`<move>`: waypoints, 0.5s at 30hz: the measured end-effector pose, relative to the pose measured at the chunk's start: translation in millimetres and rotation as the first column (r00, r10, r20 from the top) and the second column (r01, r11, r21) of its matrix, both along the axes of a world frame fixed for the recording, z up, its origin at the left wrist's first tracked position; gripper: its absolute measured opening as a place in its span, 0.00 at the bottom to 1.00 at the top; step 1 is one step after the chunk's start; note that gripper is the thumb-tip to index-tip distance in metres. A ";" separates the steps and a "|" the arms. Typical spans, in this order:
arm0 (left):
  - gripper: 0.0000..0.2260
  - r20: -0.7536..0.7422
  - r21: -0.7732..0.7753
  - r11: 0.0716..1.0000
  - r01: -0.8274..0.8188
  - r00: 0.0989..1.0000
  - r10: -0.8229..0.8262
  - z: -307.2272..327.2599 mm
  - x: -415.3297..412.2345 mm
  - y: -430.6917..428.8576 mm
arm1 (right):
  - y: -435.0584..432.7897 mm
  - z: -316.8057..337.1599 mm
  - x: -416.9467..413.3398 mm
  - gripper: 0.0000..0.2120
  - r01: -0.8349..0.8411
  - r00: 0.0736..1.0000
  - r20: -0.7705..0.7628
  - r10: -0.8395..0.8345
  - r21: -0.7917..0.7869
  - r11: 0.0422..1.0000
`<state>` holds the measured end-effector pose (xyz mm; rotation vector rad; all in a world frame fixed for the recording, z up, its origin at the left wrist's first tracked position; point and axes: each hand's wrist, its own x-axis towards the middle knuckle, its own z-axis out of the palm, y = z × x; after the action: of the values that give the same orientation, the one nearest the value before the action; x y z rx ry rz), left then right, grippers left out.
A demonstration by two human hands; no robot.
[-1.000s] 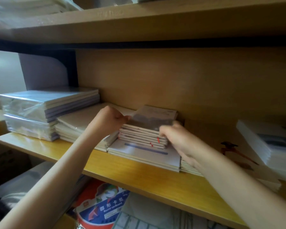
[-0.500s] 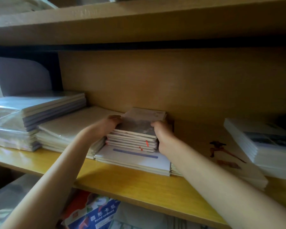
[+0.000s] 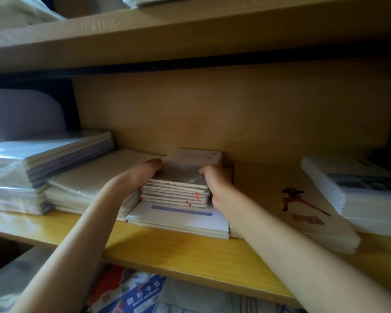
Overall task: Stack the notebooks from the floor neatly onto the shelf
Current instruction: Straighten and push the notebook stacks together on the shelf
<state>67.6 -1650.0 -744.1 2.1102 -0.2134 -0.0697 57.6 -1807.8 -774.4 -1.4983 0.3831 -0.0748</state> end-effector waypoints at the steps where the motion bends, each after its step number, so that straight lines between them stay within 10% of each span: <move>1: 0.17 -0.029 -0.042 0.999 -0.019 0.999 0.018 -0.4 -1.3 0.6 | 0.9 -1.2 5.2 0.04 0.006 0.999 0.033 -0.005 -0.036 0.999; 9: 0.14 0.105 0.065 0.997 -0.038 0.994 0.031 -1.0 -3.8 -2.3 | 2.2 0.8 13.3 0.02 0.035 0.999 0.032 -0.034 -0.035 0.999; 15: 0.14 0.068 -0.024 0.997 -0.077 0.995 0.079 -3.4 -4.8 4.1 | 8.8 3.0 14.6 0.19 0.134 0.987 0.099 -0.127 -0.068 0.989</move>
<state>62.8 -1645.9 -747.5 2.0988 -0.1717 0.0517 72.2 -1799.0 -771.5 -1.5355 0.4054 -0.2659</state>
